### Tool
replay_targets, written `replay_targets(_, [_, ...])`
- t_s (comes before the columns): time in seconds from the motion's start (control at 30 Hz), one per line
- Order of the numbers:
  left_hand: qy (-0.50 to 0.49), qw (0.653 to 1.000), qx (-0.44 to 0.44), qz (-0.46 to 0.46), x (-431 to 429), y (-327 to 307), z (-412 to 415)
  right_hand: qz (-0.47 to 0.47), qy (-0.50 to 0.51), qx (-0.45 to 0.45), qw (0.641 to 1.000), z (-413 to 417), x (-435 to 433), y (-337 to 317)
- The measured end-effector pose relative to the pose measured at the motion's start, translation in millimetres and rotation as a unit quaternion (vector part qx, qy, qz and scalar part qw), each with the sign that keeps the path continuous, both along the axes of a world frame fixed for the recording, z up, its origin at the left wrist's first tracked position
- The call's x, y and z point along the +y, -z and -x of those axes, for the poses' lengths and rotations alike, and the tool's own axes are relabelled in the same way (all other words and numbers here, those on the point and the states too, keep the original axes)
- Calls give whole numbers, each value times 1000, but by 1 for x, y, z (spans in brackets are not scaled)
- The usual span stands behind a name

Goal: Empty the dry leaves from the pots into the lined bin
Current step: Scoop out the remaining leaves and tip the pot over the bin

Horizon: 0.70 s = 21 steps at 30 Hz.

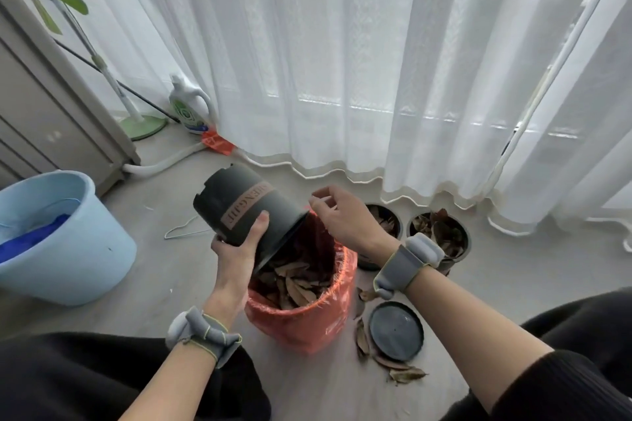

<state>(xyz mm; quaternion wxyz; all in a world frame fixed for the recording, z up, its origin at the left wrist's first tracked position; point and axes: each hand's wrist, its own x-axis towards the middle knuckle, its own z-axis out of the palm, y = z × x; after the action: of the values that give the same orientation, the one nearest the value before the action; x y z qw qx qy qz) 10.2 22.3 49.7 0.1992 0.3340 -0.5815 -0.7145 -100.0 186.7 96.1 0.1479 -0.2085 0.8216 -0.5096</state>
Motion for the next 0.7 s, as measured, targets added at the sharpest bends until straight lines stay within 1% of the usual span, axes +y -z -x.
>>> replay_targets(0.07, [3, 995, -11, 100, 6, 3, 2, -11, -9, 12, 1000, -4, -4, 4])
replay_targets(0.17, [1, 986, 11, 169, 9, 5, 4, -32, -27, 15, 999, -6, -3, 8])
replay_targets(0.3, [-29, 977, 40, 205, 2, 3, 1, 24, 22, 8, 999, -4, 0, 4])
replay_targets(0.37, [-24, 973, 46, 223, 5, 4, -1, 43, 13, -5, 999, -6, 0, 2])
replay_targets(0.47, [-5, 964, 50, 261, 14, 5, 0, 40, -54, -46, 997, -12, -2, 5])
replay_targets(0.5, [-7, 961, 53, 271, 15, 5, 1, 43, -52, -49, 997, -13, -2, 5])
replay_targets(0.6, [-47, 957, 68, 278, 7, 0, 1, 67, 19, -40, 997, -8, -1, 7])
replay_targets(0.63, [-59, 955, 74, 282, 5, 0, 0, 76, 29, -42, 996, -7, 0, 7])
replay_targets(0.7, [-54, 951, 81, 293, 7, 0, -2, 84, -1, -60, 995, -9, 0, 6])
